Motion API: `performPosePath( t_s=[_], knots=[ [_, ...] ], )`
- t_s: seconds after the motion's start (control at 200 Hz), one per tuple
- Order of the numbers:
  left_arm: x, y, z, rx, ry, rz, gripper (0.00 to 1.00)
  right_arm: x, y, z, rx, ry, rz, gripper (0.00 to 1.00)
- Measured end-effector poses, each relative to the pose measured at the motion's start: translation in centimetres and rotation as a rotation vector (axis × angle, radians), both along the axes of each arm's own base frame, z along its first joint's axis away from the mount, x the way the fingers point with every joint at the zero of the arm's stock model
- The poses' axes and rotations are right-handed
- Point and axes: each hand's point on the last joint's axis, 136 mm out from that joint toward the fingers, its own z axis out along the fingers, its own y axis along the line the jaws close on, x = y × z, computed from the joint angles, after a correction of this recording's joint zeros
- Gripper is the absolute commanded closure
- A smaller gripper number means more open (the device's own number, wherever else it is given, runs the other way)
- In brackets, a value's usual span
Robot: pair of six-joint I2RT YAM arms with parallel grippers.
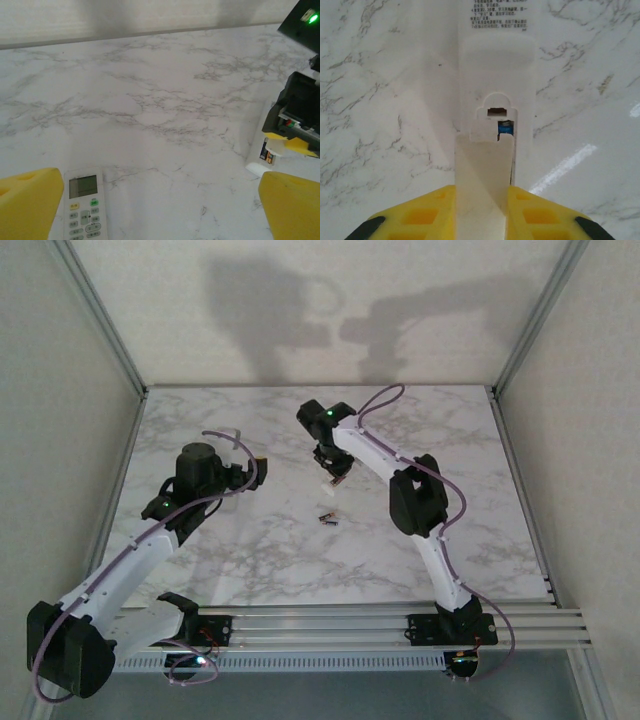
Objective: Load the batteries into the remote control
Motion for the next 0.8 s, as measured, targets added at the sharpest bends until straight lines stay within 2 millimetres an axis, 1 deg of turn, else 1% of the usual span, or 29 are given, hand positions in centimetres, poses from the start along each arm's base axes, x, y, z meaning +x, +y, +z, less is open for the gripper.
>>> performPosePath(
  t_s=[0.155, 0.365, 0.456, 0.671, 0.801],
  knots=[
    [0.1, 0.2, 0.0, 0.005, -0.001, 0.011, 0.0, 0.1, -0.4, -1.1, -0.034, 0.005, -0.006, 0.73],
    [0.1, 0.2, 0.0, 0.006, -0.001, 0.013, 0.0, 0.4, -0.3, -1.2, -0.037, -0.009, 0.001, 0.73],
    [0.1, 0.2, 0.0, 0.006, -0.002, 0.013, 0.0, 0.5, -0.3, -1.6, -0.04, -0.006, 0.006, 0.73],
    [0.1, 0.2, 0.0, 0.006, -0.002, 0.013, 0.01, -0.1, -0.7, -3.0, -0.061, 0.02, 0.013, 0.73],
    [0.1, 0.3, 0.0, 0.006, -0.001, 0.014, 0.0, -0.2, -0.8, -3.3, -0.064, 0.023, 0.014, 0.73]
  ],
)
